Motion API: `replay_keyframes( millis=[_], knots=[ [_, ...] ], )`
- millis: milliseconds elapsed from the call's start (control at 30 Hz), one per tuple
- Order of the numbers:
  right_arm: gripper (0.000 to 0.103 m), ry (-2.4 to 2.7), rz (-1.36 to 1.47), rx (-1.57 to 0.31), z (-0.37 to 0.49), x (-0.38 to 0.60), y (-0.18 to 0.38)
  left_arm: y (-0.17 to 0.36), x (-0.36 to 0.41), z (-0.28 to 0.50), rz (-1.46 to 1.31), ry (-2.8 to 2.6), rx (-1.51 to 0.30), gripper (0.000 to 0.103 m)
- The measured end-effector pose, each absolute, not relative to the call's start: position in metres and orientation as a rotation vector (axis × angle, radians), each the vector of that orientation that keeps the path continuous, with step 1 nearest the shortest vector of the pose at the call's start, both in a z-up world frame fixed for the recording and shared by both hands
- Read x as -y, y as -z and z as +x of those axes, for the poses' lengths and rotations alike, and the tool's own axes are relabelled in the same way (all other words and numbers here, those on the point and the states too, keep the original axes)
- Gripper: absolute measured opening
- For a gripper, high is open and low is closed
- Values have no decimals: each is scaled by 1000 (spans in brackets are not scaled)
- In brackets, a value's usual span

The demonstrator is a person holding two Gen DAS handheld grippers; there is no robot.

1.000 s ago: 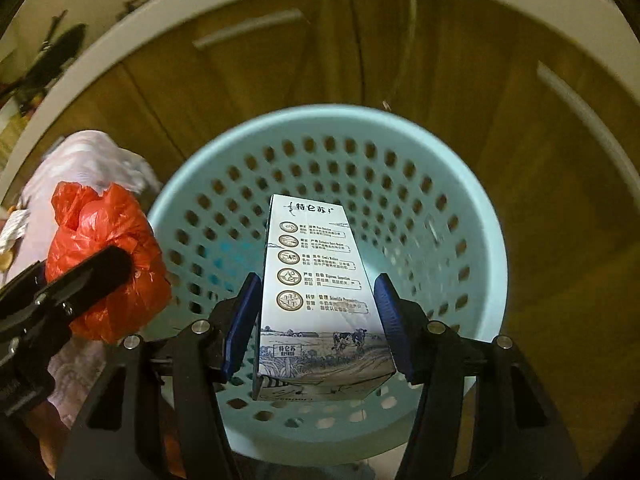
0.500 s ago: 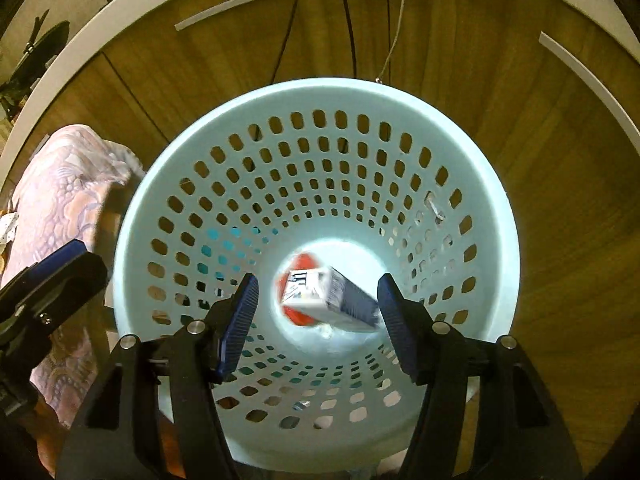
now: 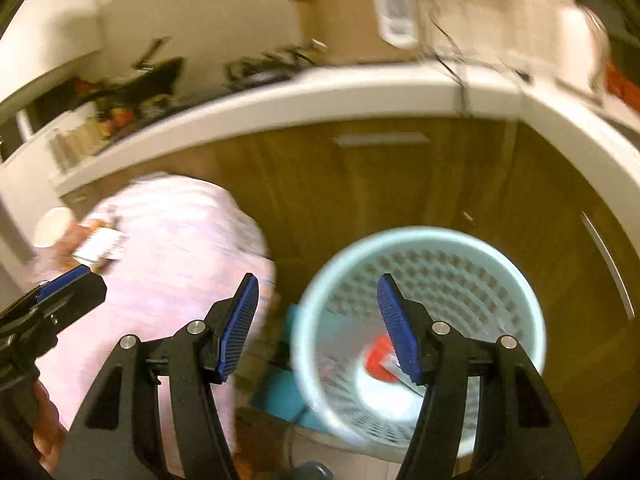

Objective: Collect trash
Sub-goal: 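Return both tools to the table toward the red cup and napkin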

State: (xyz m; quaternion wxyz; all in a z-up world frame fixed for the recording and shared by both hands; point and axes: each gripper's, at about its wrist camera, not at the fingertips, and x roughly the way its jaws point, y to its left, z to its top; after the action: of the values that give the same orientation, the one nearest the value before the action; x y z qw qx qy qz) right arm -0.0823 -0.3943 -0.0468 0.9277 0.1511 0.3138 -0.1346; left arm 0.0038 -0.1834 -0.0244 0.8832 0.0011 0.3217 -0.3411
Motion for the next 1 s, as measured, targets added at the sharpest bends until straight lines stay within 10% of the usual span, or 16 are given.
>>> replay_keyframes(
  millis=[567, 1000],
  knots=[
    [58, -118, 68, -585, 45, 204, 5, 15, -51, 37, -164, 42, -672, 81],
    [58, -172, 73, -732, 137, 147, 59, 77, -91, 93, -275, -23, -780, 82]
  ],
)
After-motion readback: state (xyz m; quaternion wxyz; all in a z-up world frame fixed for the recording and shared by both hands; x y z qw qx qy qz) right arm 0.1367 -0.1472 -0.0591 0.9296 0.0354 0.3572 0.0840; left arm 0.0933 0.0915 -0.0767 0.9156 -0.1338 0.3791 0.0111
